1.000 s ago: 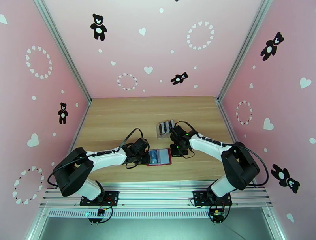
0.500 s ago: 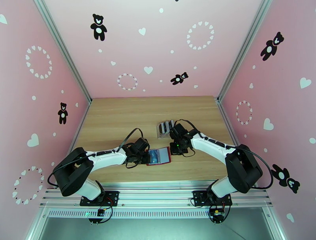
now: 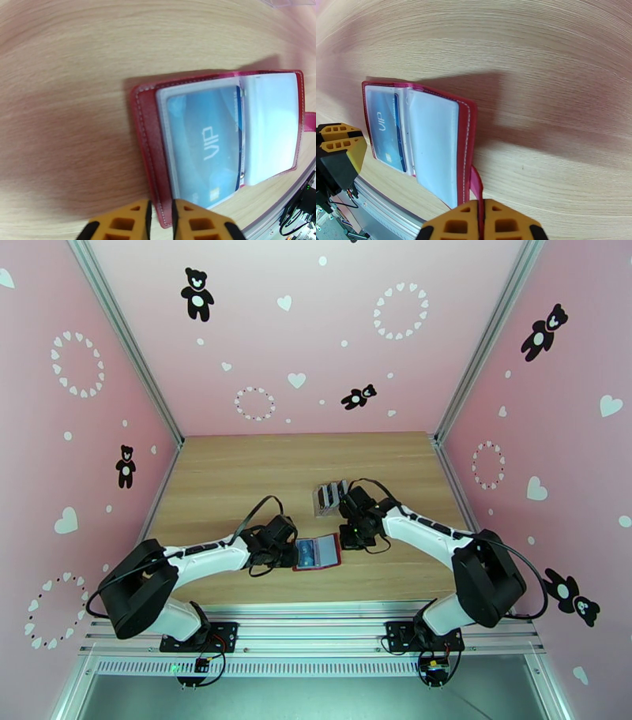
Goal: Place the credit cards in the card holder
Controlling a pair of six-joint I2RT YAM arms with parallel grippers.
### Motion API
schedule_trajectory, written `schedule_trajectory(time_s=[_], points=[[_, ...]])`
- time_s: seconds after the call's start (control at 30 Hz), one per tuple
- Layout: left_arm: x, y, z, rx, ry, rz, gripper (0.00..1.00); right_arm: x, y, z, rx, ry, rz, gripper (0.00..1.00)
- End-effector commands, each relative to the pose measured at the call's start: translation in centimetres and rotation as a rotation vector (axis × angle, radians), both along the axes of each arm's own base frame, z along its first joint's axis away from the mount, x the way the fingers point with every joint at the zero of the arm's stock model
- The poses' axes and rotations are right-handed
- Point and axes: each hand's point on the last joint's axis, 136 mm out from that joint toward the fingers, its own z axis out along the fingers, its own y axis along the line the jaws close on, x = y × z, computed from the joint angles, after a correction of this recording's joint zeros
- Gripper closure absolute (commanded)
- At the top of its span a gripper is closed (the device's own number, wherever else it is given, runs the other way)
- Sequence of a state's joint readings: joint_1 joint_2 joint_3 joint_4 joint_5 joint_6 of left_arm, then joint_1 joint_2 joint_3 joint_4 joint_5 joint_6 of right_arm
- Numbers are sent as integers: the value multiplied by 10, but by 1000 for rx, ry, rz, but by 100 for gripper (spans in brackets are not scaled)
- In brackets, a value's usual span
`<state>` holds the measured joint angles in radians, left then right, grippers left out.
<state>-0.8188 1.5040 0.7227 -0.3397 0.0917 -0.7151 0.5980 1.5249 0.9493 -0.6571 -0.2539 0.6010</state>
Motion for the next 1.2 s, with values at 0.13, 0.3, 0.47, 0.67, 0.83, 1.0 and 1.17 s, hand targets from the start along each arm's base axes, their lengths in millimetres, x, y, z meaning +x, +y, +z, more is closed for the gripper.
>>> schedule_trajectory(time_s=[0.13,0.3,0.47,0.67,0.83,1.0,1.17], points=[[2,1,-15,20,15,-9,78,3,15,31,94,-28,-2,97],[1,-2,-17,11,25,-15,78,0,30,46,150,-35,23,95],[3,-3,-15,8,22,-17,78,-1,48,58,198,-42,53,95],[3,-3,-13,3,20,-16,77,-7,75,64,220,-39,113,93],[2,-2,-13,2,21,-17,77,-6,87,61,217,-32,126,92],[1,-1,-14,-2,24,-15,77,-6,96,49,209,-7,135,91],[0,5,-10,-4,17,0,77,-6,107,36,209,22,142,89]])
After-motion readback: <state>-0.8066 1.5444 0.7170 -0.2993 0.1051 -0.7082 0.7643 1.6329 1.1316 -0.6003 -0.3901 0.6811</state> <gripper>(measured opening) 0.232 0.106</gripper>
